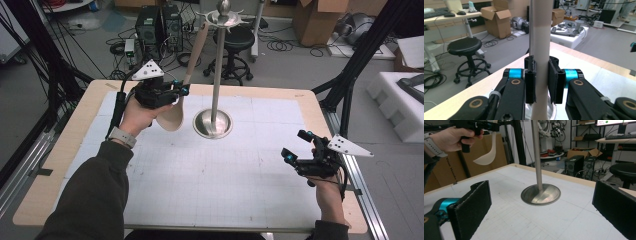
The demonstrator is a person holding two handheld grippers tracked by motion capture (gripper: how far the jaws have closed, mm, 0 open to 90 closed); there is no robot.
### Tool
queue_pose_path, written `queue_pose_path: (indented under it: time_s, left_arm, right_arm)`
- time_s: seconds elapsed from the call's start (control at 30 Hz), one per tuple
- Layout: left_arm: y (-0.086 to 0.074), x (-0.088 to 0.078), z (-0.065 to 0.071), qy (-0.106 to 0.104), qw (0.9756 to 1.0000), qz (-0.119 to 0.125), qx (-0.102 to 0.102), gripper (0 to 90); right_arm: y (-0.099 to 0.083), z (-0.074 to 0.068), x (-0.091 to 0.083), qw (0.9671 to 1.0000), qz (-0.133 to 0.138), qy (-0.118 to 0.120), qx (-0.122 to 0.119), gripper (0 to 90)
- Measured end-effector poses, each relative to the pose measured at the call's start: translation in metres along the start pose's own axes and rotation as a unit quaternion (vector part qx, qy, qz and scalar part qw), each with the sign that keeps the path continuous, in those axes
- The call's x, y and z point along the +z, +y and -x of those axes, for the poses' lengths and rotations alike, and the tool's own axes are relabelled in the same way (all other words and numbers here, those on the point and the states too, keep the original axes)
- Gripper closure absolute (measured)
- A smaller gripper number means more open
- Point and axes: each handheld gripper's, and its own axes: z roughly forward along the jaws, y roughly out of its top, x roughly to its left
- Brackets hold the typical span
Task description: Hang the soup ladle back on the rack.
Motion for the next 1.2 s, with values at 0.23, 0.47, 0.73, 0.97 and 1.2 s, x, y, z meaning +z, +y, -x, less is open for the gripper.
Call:
queue_pose_path:
  time_s: [0.23,0.47,0.73,0.97,1.2]
  left_arm:
    - [-0.003,0.011,0.003,0.004,1.0,-0.001,-0.007,77.9]
    - [-0.006,0.028,0.007,0.005,0.9998,0.004,-0.021,77.8]
    - [-0.006,0.028,0.007,0.012,0.9997,0.007,-0.022,61.9]
    - [-0.008,0.003,0.006,-0.018,0.9996,0.019,0.009,39.3]
    - [-0.016,-0.021,0.003,-0.011,0.9998,0.014,0.002,2.8]
  right_arm:
    - [0.0,-0.001,0.001,1.0,0.0,0.002,-0.002,1.2]
    - [0.0,-0.002,0.0,1.0,0.002,0.001,-0.002,1.2]
    - [-0.001,-0.001,-0.003,1.0,0.001,-0.001,-0.002,1.2]
    - [-0.002,-0.002,-0.002,1.0,-0.004,-0.001,-0.002,1.2]
    - [-0.003,-0.003,-0.001,1.0,-0.006,-0.002,-0.003,1.2]
